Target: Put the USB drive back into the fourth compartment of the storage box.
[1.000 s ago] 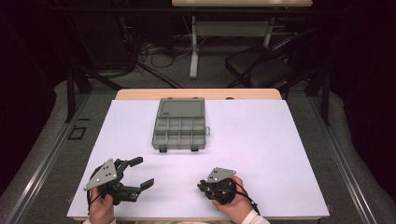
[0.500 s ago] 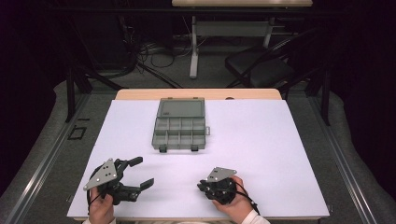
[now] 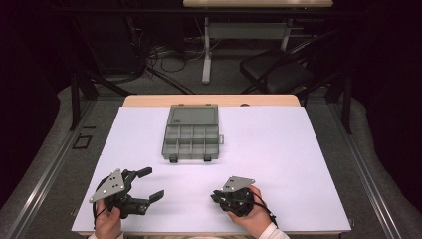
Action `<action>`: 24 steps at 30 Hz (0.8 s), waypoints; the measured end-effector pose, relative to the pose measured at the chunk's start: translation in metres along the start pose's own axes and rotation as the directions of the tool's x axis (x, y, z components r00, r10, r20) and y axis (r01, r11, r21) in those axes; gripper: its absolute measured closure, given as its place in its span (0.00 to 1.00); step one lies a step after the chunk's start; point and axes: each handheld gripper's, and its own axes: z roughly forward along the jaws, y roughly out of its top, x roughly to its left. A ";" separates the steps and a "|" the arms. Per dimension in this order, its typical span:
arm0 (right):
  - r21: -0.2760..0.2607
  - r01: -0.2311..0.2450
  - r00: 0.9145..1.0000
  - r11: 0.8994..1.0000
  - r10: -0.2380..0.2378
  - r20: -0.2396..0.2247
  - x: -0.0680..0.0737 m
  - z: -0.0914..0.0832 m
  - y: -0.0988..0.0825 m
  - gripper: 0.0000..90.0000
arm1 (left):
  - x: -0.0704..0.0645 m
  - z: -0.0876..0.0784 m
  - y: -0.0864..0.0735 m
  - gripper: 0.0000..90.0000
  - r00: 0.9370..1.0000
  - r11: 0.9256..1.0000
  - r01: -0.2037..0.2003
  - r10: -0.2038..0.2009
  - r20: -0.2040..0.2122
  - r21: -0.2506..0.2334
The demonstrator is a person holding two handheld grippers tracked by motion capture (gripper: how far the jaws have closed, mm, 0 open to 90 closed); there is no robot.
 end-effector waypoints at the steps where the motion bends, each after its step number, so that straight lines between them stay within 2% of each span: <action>1: -0.002 0.000 1.000 1.000 0.000 -0.001 -0.001 -0.001 0.000 0.88 | 0.000 0.000 0.000 0.17 1.000 1.000 0.000 0.000 0.000 0.000; 9: -0.006 -0.009 1.000 1.000 0.009 -0.007 -0.006 -0.008 0.004 0.88 | 0.000 0.000 0.000 0.17 1.000 1.000 0.002 -0.002 0.002 -0.001; 24: -0.015 -0.013 1.000 1.000 0.013 0.022 -0.020 -0.023 0.008 0.88 | 0.001 0.000 0.000 0.17 1.000 1.000 0.004 -0.004 -0.003 0.004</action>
